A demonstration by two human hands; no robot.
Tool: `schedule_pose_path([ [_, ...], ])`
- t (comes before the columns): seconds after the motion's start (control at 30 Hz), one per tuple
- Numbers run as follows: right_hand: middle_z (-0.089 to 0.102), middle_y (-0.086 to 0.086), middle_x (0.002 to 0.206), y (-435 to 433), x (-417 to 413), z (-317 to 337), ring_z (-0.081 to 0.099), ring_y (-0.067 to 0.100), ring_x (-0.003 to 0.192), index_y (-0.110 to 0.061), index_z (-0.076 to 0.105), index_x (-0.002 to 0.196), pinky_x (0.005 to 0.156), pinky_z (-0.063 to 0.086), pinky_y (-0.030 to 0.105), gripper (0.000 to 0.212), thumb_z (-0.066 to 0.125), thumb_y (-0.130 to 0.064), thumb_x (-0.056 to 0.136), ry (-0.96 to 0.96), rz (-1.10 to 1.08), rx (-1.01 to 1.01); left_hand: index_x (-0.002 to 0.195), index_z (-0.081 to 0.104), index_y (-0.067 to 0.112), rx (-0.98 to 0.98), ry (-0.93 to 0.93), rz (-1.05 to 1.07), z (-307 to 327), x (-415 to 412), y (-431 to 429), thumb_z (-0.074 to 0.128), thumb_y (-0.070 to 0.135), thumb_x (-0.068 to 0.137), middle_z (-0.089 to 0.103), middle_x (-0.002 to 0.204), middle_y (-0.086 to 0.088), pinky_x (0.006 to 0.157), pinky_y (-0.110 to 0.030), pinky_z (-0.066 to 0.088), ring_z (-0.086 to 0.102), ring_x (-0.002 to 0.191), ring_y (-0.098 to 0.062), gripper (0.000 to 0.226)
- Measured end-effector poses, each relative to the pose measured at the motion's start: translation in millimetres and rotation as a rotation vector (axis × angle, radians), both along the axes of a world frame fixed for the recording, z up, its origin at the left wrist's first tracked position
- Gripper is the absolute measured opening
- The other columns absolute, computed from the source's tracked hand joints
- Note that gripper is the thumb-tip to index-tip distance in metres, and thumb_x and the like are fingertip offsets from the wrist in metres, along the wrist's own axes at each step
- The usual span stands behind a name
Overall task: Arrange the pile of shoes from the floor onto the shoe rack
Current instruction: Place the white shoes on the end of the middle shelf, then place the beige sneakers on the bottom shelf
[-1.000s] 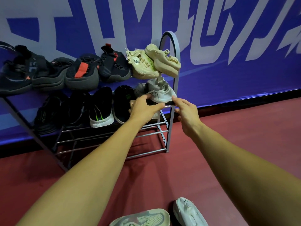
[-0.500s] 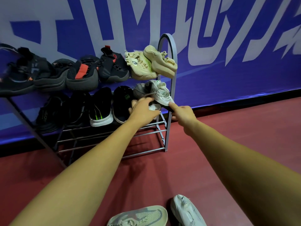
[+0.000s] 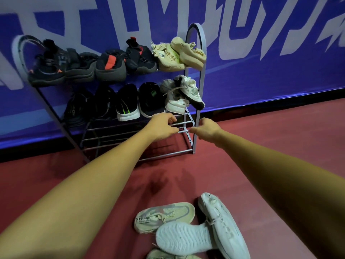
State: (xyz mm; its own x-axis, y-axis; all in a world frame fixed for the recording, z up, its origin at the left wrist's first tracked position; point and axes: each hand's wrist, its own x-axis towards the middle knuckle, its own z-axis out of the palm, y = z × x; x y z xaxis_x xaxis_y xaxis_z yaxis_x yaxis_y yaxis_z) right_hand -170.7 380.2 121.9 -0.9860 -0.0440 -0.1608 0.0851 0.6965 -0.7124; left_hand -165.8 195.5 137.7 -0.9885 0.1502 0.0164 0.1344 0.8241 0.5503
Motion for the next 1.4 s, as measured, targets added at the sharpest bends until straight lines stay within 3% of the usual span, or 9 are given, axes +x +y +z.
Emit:
schedule_pose_path([
  [0.17, 0.063, 0.013, 0.104, -19.2, 20.1, -22.0, 0.061, 0.031, 0.099, -0.011, 0.059, 0.090, 0.075, 0.043, 0.031, 0.025, 0.064, -0.035, 0.092, -0.059, 0.097, 0.203, 0.129, 0.063, 0.013, -0.141, -0.085, -0.018, -26.3, 30.7, -22.8, 0.073, 0.028, 0.084, 0.066, 0.128, -0.007, 0.099, -0.027, 0.045, 0.061, 0.116, -0.023, 0.048],
  [0.27, 0.063, 0.016, 0.125, -40.5, 32.0, -48.7, 0.059, 0.035, 0.118, -0.004, 0.061, 0.122, 0.085, 0.045, 0.030, 0.048, 0.065, -0.041, 0.092, -0.116, 0.193, 0.304, 0.129, 0.062, 0.014, -0.194, -0.158, -0.026, -52.6, 48.7, -44.9, 0.072, 0.030, 0.084, 0.065, 0.129, -0.007, 0.100, -0.027, 0.043, 0.059, 0.119, -0.023, 0.049],
  [0.43, 0.059, 0.018, 0.139, -76.5, 40.5, -88.8, 0.056, 0.032, 0.128, -0.003, 0.055, 0.137, 0.101, 0.048, 0.034, 0.065, 0.070, -0.045, 0.089, -0.176, 0.306, 0.375, 0.130, 0.062, 0.014, -0.234, -0.256, 0.014, -90.2, 62.5, -85.4, 0.071, 0.032, 0.085, 0.065, 0.128, -0.008, 0.100, -0.028, 0.045, 0.059, 0.120, -0.025, 0.049],
  [0.7, 0.056, 0.015, 0.143, -110.2, 41.2, -140.1, 0.052, 0.031, 0.131, -0.005, 0.054, 0.139, 0.106, 0.045, 0.034, 0.065, 0.068, -0.047, 0.091, -0.271, 0.422, 0.426, 0.128, 0.061, 0.015, -0.248, -0.396, 0.014, -157.6, 78.1, -120.5, 0.073, 0.032, 0.085, 0.066, 0.122, -0.006, 0.096, -0.025, 0.041, 0.060, 0.115, -0.024, 0.048],
  [1.03, 0.057, 0.014, 0.139, -138.5, 47.1, -195.5, 0.056, 0.031, 0.124, -0.008, 0.054, 0.137, 0.100, 0.048, 0.034, 0.061, 0.067, -0.046, 0.091, -0.396, 0.476, 0.428, 0.122, 0.062, 0.019, -0.180, -0.539, 0.048, -226.8, 84.5, -135.8, 0.073, 0.030, 0.082, 0.071, 0.112, -0.004, 0.094, -0.026, 0.047, 0.063, 0.108, -0.021, 0.044],
  [1.13, 0.061, 0.012, 0.131, -144.2, 56.3, -215.1, 0.060, 0.027, 0.109, -0.010, 0.056, 0.133, 0.088, 0.049, 0.031, 0.054, 0.065, -0.044, 0.091, -0.434, 0.509, 0.442, 0.124, 0.062, 0.019, -0.180, -0.575, 0.046, -244.2, 91.3, -138.2, 0.074, 0.031, 0.081, 0.067, 0.120, -0.002, 0.098, -0.028, 0.046, 0.060, 0.114, -0.022, 0.046],
  [1.27, 0.064, 0.000, 0.091, -151.7, 70.9, -235.7, 0.057, 0.011, 0.070, -0.019, 0.064, 0.107, 0.054, 0.042, 0.020, 0.037, 0.072, -0.048, 0.085, -0.485, 0.579, 0.492, 0.124, 0.062, 0.017, -0.195, -0.615, 0.021, -264.3, 100.3, -139.1, 0.074, 0.039, 0.082, 0.067, 0.123, -0.005, 0.099, -0.030, 0.047, 0.061, 0.115, -0.024, 0.049],
  [1.3, 0.066, 0.001, 0.092, -153.4, 73.3, -239.4, 0.060, 0.014, 0.072, -0.018, 0.066, 0.106, 0.056, 0.044, 0.021, 0.037, 0.070, -0.049, 0.085, -0.485, 0.603, 0.515, 0.125, 0.062, 0.017, -0.195, -0.623, 0.019, -268.5, 102.5, -138.8, 0.073, 0.039, 0.082, 0.066, 0.123, -0.006, 0.098, -0.030, 0.047, 0.061, 0.115, -0.025, 0.049],
  [1.4, 0.071, 0.007, 0.113, -154.0, 79.6, -249.0, 0.067, 0.024, 0.099, -0.023, 0.067, 0.126, 0.082, 0.056, 0.030, 0.041, 0.064, -0.041, 0.089, -0.466, 0.634, 0.567, 0.129, 0.059, 0.015, -0.213, -0.643, 0.002, -280.3, 108.9, -136.7, 0.071, 0.030, 0.083, 0.065, 0.124, -0.009, 0.095, -0.029, 0.046, 0.060, 0.115, -0.027, 0.049],
])
